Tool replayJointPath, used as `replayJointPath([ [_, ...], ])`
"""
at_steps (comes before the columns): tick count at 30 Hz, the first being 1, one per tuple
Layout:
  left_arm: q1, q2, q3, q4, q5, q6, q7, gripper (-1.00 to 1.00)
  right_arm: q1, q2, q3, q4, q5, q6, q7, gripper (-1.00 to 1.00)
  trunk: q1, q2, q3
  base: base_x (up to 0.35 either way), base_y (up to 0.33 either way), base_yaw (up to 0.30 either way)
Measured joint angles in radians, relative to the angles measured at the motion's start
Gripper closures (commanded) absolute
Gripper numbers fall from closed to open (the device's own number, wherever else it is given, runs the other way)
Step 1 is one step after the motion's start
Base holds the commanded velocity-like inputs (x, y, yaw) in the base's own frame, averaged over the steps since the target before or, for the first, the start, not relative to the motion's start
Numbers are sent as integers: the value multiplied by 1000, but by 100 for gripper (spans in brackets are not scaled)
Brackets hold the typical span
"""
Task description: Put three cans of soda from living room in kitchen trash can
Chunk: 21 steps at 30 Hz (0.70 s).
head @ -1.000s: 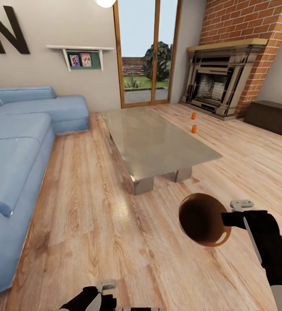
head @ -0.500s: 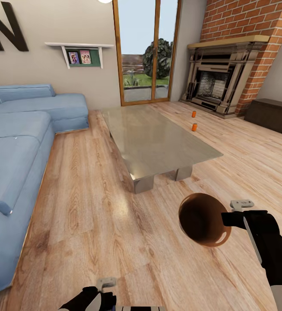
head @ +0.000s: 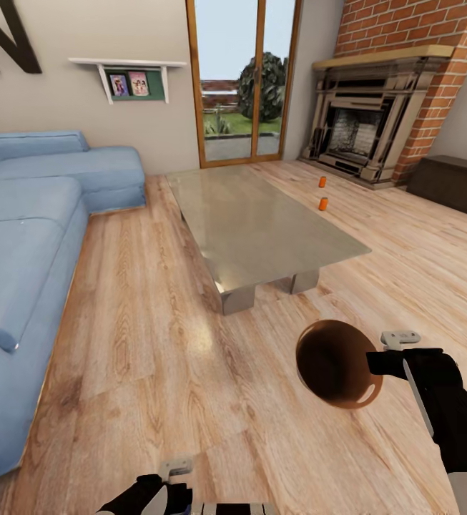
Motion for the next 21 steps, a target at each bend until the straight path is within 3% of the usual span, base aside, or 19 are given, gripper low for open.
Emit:
replayJointPath([
  [3, 0, 0, 0, 0, 1, 0, 0, -100, 0, 0, 0, 0, 0, 0, 0, 100, 1, -1, -12, 0, 0, 0],
  [21, 0, 0, 0, -3, 1, -2, 0, -100, 0, 0, 0, 0, -1, 0, 0, 100, 1, -1, -12, 0, 0, 0],
])
